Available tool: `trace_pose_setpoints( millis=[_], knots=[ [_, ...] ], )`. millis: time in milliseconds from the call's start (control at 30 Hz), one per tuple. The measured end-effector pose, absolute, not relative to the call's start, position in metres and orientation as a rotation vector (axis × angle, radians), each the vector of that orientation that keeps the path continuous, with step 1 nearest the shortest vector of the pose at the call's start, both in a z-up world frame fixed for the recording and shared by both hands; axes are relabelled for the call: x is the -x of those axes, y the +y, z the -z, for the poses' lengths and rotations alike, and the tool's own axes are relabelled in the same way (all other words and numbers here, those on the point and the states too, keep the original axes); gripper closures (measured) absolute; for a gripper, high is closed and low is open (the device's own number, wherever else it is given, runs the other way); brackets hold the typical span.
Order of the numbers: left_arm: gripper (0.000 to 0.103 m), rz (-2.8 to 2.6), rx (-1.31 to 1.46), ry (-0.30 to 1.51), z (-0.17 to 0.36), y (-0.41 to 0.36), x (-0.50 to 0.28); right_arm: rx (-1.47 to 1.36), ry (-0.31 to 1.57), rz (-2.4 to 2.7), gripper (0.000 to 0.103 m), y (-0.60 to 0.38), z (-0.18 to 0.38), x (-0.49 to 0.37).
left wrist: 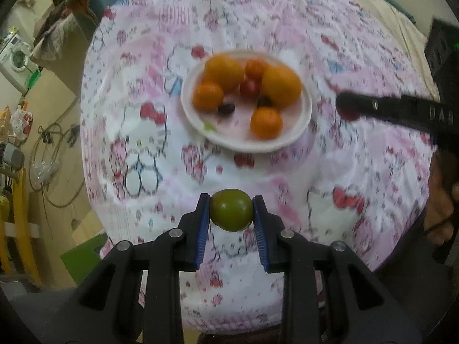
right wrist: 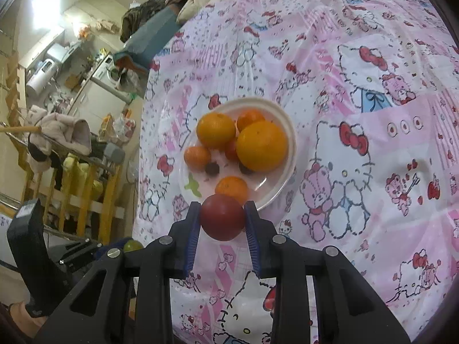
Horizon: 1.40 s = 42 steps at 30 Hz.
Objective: Organize fruits
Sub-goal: 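Carry the cherry tomato and green grape over the plate with both tools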
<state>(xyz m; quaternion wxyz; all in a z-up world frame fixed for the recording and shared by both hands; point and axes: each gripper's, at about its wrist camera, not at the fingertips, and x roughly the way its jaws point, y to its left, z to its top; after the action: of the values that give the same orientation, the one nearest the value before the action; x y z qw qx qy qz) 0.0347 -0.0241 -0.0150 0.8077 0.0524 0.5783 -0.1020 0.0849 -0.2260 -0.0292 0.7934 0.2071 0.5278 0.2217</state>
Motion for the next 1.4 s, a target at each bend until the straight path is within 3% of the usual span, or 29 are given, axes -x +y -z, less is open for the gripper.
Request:
trace_pose_setpoints(
  millis=[633,1067,1400],
  knots=[
    [0.077,0.18,-0.097,1.179,0.011,-0.041,-0.114,-0.676,0.984,-0.491,0.071,-0.281,0.002,-0.109],
    [0.077,0.213,-0.074,1.289,0.069,-0.049,-0.14,-0.635,1.237,-0.473,0.071,-0.244,0.077,-0.143],
    [0.077,0.21,-0.015,1.315,0.091,-0.045,-0.148,-0.604,1.303,-0.452,0.07,-0.228,0.102,-0.142]
  ],
)
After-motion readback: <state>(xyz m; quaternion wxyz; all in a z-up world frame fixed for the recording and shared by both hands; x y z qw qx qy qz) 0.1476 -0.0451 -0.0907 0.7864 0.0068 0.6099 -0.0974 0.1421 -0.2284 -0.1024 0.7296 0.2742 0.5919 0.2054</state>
